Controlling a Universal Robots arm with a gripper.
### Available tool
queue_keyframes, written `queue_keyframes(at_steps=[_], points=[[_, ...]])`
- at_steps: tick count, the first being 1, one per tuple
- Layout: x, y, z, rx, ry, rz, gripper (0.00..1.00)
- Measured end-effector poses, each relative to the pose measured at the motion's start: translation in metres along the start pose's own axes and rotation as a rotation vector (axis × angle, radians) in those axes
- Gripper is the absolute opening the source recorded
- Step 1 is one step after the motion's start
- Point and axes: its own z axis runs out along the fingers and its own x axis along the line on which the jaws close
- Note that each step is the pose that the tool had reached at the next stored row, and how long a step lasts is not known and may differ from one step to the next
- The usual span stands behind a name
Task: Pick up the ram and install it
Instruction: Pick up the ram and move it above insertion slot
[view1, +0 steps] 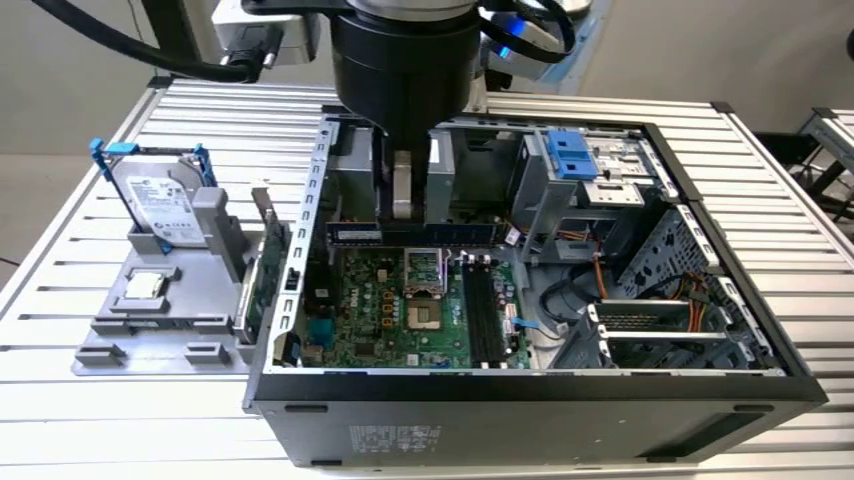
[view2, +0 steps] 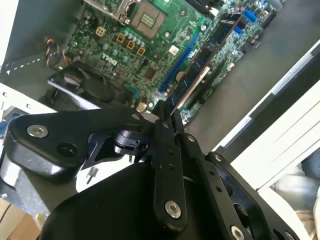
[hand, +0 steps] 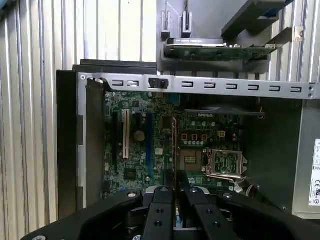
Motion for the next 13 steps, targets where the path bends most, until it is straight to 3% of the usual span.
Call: queue_keyframes(at_steps=[13], points=[[0.0003,-0.0391,-0.0003,0.0,-0.0001,0.0,0.0]])
